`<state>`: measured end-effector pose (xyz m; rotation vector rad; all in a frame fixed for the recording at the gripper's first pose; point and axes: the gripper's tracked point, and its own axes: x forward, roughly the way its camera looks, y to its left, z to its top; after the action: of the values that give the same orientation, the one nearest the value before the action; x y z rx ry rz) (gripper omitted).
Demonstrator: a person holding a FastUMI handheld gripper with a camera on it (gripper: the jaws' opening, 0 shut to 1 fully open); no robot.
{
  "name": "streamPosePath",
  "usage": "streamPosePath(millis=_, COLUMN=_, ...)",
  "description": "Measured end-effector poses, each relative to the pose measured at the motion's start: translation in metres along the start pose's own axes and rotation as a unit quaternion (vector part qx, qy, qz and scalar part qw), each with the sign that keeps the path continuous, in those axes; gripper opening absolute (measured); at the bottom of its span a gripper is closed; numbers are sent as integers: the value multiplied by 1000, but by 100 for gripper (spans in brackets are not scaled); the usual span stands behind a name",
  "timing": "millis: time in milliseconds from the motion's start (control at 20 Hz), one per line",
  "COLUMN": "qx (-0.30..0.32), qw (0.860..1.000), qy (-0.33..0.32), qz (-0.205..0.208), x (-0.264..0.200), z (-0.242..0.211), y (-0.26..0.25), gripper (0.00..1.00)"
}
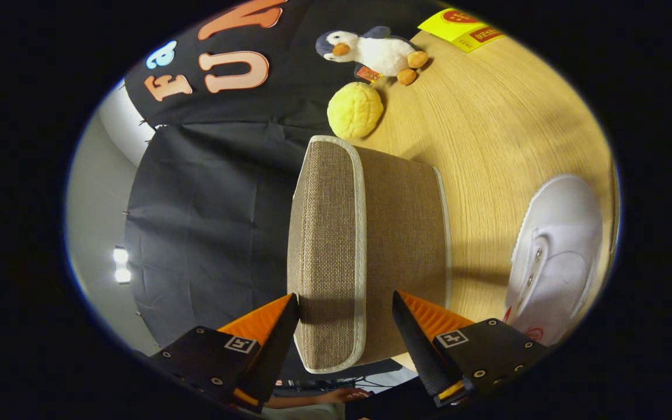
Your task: Open the storage box then place both shoes into the box .Put the left shoe in first, then the right shoe, with the right side of both shoes facing outward in a uniform manner.
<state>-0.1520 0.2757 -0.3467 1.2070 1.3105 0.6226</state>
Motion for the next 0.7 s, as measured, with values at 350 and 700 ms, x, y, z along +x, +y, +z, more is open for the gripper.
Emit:
streamPosePath(millis=350, qx=12, qw=999, qy=2, qz=32, x=-3, z=5, y=16, gripper=85)
streamPosePath(millis=700, qx=20, qw=999, qy=-3, qz=49, x=-22, z=9, y=25, gripper=64)
